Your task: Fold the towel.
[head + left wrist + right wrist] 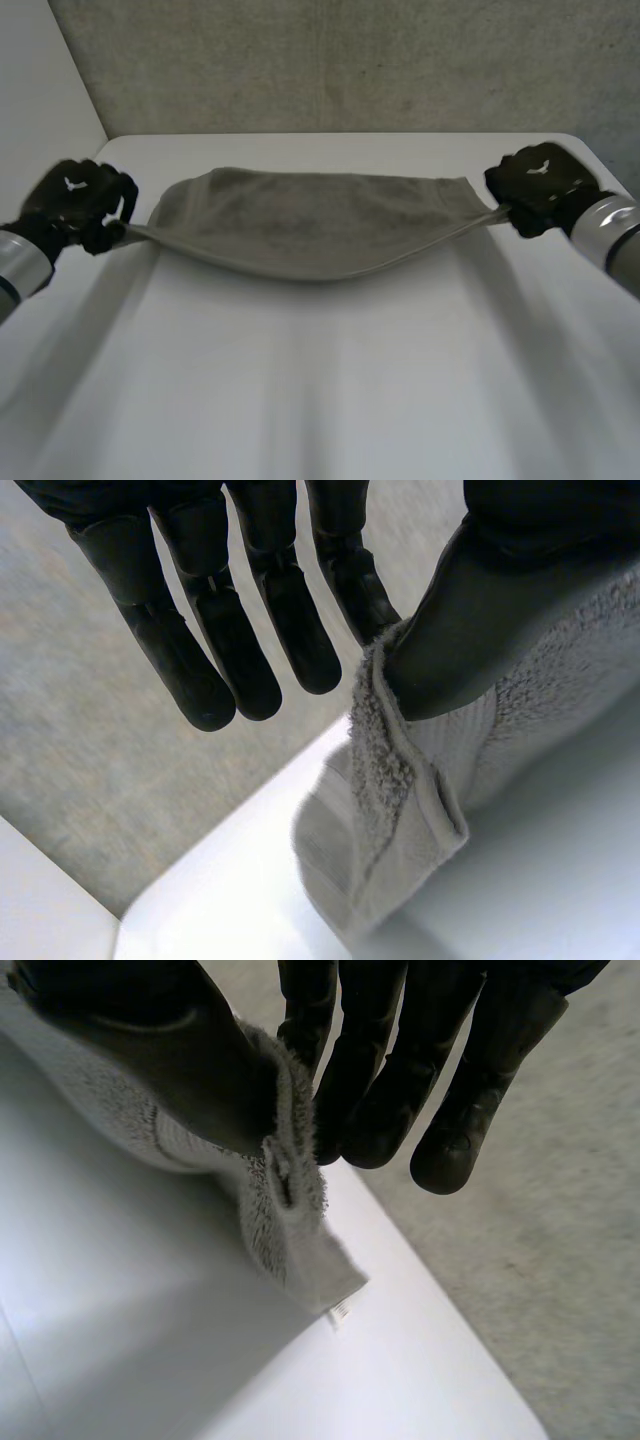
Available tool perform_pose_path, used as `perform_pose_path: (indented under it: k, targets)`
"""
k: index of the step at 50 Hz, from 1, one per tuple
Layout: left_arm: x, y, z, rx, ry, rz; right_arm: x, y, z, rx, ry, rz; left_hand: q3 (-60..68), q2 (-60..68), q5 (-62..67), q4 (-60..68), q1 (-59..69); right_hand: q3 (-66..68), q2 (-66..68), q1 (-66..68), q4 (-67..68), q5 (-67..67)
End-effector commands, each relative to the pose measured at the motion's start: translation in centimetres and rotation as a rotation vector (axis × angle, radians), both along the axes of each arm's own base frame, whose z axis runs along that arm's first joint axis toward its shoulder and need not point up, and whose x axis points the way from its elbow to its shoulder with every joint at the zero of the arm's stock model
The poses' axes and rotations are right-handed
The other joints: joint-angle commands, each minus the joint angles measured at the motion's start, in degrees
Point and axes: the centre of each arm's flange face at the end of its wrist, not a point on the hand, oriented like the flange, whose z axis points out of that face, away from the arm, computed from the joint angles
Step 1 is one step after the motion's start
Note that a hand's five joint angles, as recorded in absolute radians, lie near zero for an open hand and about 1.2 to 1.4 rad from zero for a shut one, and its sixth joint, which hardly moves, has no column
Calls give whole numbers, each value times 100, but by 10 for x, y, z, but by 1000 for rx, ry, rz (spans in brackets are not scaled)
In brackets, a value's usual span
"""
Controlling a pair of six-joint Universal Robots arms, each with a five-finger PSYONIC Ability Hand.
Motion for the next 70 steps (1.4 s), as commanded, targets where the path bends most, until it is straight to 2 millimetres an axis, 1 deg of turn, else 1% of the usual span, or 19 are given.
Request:
perform_pose_path:
  k: [1, 5, 10, 17, 22, 26, 28, 38, 46, 53, 54, 55, 56, 57, 58, 59, 60, 65, 70]
  targets:
    - [1, 23, 41, -37, 91, -14, -21, 31, 44, 54, -29, -8, 74, 193, 148, 213, 219, 292, 298, 352, 286, 266]
    - [1, 43, 60, -58, 123, -42, -30, 43, 53, 125, -33, -1, 74, 193, 148, 213, 219, 292, 298, 352, 286, 266]
    - [-2, 60, 59, -33, 134, -82, -47, 51, 56, 197, 1, -3, 74, 193, 148, 213, 219, 292, 298, 352, 286, 266]
    - [-5, 65, 41, 18, 133, -100, -57, 41, 28, 259, 137, 10, 74, 193, 148, 213, 219, 292, 298, 352, 286, 266]
    - [-5, 44, 19, 57, 104, -102, -63, 15, 3, 318, 163, -36, 74, 193, 148, 213, 219, 292, 298, 352, 286, 266]
    - [-22, 14, 1, 63, 43, -103, -58, -4, -5, 292, 192, -58, 74, 193, 148, 213, 219, 292, 298, 352, 286, 266]
    - [-29, 0, -6, 63, 21, -87, -41, -18, -15, 277, 204, -52, 74, 193, 148, 213, 219, 292, 298, 352, 286, 266]
    - [-69, -73, -49, 56, -91, -47, -8, -69, -36, 164, 143, -99, 74, 193, 148, 213, 219, 292, 298, 352, 286, 266]
    - [-85, -113, -69, 6, -110, 21, 5, -104, -58, 81, 151, -181, 74, 193, 148, 213, 219, 292, 298, 352, 286, 266]
    - [-89, -124, -82, -17, -152, 38, 18, -121, -70, 43, 150, -181, 74, 193, 148, 213, 219, 292, 298, 352, 286, 266]
    - [-94, -123, -82, -22, -154, 35, 19, -123, -73, 43, 150, -180, 74, 193, 148, 213, 219, -934, -929, -874, -940, -960]
    - [-94, -123, -82, -22, -154, 35, 21, -126, -77, 41, 151, -181, 74, 193, 148, 213, 219, -5110, -5104, -5050, -5115, -5136]
    - [-96, -122, -82, -25, -153, 42, 21, -126, -77, 41, 151, -181, 74, 193, 148, 213, 219, -5152, -5146, -5092, -5157, -5178]
    - [-96, -122, -82, -25, -153, 42, 23, -128, -79, 36, 153, -187, 74, 193, 148, 213, 219, -6708, -6702, -6648, -6714, -6734]
    - [-98, -121, -82, -24, -154, 51, 24, -130, -78, 29, 154, -200, -557, -438, -483, -417, -412, -6708, -6702, -6648, -6714, -6734]
    - [-98, -120, -81, -23, -151, 65, 24, -130, -78, 29, 154, -200, -2644, -2525, -2571, -2505, -2500, -6708, -6702, -6648, -6714, -6734]
    - [-97, -120, -80, -18, -151, 80, 24, -130, -75, 22, 149, -209, -6412, -6293, -6338, -6273, -6268, -6708, -6702, -6648, -6714, -6734]
    - [-99, -111, -68, -14, -138, 99, 23, -121, -54, 26, 120, -212, -6888, -6769, -6814, -6749, -6743, -6708, -6702, -6648, -6714, -6734]
    - [-90, -99, -48, 5, -91, 111, 12, -79, -21, 93, 87, -177, -6888, -6769, -6814, -6749, -6743, -6708, -6702, -6648, -6714, -6734]
